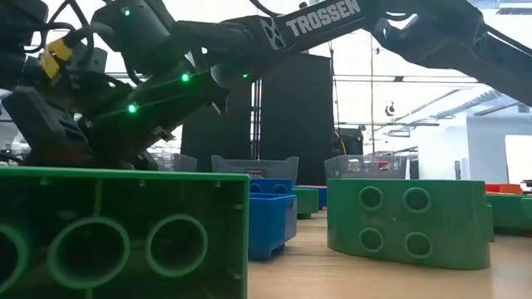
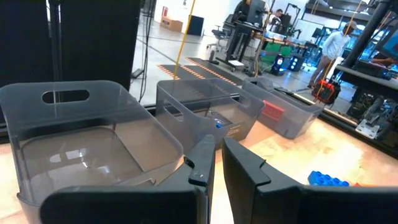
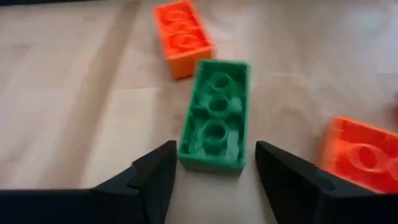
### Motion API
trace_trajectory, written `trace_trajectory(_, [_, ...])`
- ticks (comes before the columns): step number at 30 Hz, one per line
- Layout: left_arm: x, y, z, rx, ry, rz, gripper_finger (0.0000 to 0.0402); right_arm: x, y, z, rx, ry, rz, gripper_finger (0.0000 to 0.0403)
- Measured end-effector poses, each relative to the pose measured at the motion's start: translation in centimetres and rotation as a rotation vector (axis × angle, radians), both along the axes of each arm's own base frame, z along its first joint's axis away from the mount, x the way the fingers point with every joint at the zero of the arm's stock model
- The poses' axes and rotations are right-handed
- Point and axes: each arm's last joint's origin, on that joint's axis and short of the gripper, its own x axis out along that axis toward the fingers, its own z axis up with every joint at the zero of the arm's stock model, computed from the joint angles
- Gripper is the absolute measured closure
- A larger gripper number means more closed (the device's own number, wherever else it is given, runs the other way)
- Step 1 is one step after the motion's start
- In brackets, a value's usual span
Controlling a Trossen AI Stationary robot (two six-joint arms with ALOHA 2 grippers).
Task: Sort blocks
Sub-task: Put the green game piece into the left black bin
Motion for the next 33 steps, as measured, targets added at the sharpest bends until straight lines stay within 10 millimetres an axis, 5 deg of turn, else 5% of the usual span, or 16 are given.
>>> trace_trajectory(13, [0.0, 0.0, 0.0, 0.002, 0.002, 0.000, 0.0368, -0.1, -1.3, 0.1, 0.041, 0.048, -0.050, 0.0396])
trace_trajectory(18, [0.0, 0.0, 0.0, 0.002, 0.002, 0.000, 0.0368, -0.5, -1.6, 1.8, 0.037, 0.073, -0.045, 0.0367])
trace_trajectory(23, [0.0, 0.0, 0.0, -0.003, -0.002, 0.000, 0.0368, -2.0, -2.6, 9.0, -0.033, 0.040, 0.050, 0.0347])
trace_trajectory(28, [0.0, 0.0, 0.0, -0.021, -0.020, -0.003, 0.0368, -6.5, -1.5, 16.7, -0.160, 0.136, 0.208, 0.0326])
trace_trajectory(33, [0.1, -0.1, 0.0, -0.050, -0.042, -0.028, 0.0368, -12.4, 0.1, 17.7, -0.138, 0.589, 0.237, 0.0280])
